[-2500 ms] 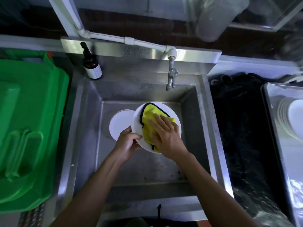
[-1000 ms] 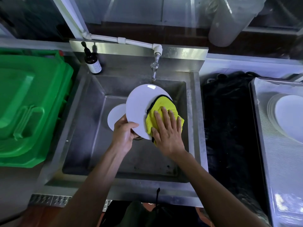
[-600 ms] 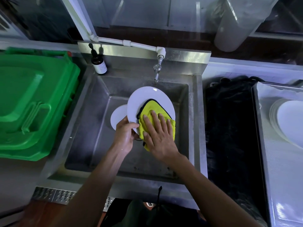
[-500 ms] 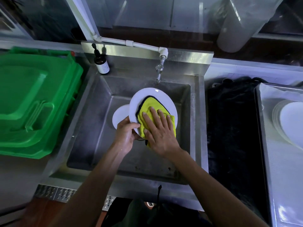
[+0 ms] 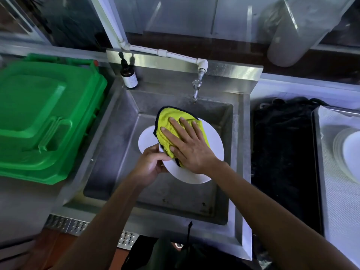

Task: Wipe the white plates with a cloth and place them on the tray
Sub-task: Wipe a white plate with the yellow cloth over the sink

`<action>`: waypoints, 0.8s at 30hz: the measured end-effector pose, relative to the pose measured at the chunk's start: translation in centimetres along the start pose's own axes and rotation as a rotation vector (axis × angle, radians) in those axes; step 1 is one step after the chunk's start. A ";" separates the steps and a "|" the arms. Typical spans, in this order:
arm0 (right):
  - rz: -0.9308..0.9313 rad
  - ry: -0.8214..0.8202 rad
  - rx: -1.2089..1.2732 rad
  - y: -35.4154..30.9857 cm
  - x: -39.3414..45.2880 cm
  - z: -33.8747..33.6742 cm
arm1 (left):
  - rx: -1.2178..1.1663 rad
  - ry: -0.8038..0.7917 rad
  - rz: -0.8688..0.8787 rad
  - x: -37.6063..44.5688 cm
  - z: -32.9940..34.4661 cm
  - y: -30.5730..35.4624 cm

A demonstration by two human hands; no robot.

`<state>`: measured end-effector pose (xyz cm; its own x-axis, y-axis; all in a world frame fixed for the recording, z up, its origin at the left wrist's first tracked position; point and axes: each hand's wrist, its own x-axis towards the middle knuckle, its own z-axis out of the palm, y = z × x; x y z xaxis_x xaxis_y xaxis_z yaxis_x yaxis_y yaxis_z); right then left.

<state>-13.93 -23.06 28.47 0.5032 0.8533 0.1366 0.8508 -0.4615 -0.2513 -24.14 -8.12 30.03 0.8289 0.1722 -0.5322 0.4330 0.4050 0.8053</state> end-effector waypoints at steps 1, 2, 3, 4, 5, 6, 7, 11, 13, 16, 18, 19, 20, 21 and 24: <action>0.004 0.006 0.003 0.1 0.4 0.0 | 0.011 0.002 -0.004 0.0 -0.1 0.1; 0.016 0.014 0.011 0.2 0.7 -0.1 | 0.021 0.006 -0.005 0.0 -0.2 0.1; 0.032 0.021 0.019 0.4 1.0 -0.1 | 0.024 0.008 -0.003 0.0 -0.2 0.2; 0.050 0.028 0.023 0.7 1.3 -0.1 | 0.020 0.012 0.002 0.0 -0.2 0.2; 0.067 0.033 0.021 0.9 1.5 0.0 | 0.011 0.020 0.007 0.0 -0.1 0.2; 0.086 0.037 0.016 1.1 1.7 0.0 | -0.001 0.032 0.013 -0.1 0.0 0.1; 0.111 0.042 0.012 1.3 1.8 0.1 | -0.014 0.047 0.022 -0.2 0.2 0.0; 0.262 0.055 0.003 2.7 1.5 0.5 | -0.064 0.114 0.054 -0.4 0.5 -0.3; 0.332 0.044 0.004 3.4 1.0 0.7 | -0.089 0.133 0.068 -0.6 0.5 -0.5; 0.398 0.032 0.014 3.5 0.2 1.2 | -0.121 0.163 0.071 -0.8 0.6 -0.8; 0.434 0.029 0.024 3.1 -0.3 1.6 | -0.136 0.186 0.065 -0.9 0.9 -1.0; 0.451 0.024 0.030 2.9 -0.6 1.9 | -0.135 0.194 0.063 -1.0 0.9 -1.2; 0.467 0.015 0.037 2.7 -0.8 2.1 | -0.133 0.205 0.063 -1.1 1.0 -1.2; 0.481 0.004 0.046 2.5 -1.2 2.3 | -0.136 0.218 0.064 -1.1 1.0 -1.3; 0.521 -0.027 0.085 1.7 -2.3 2.9 | -0.168 0.259 0.077 -1.1 1.2 -1.4</action>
<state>-14.09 -25.11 24.91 0.8510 0.5227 -0.0513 0.4733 -0.8055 -0.3567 -25.26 -9.93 29.80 0.7298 0.4226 -0.5373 0.2898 0.5206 0.8031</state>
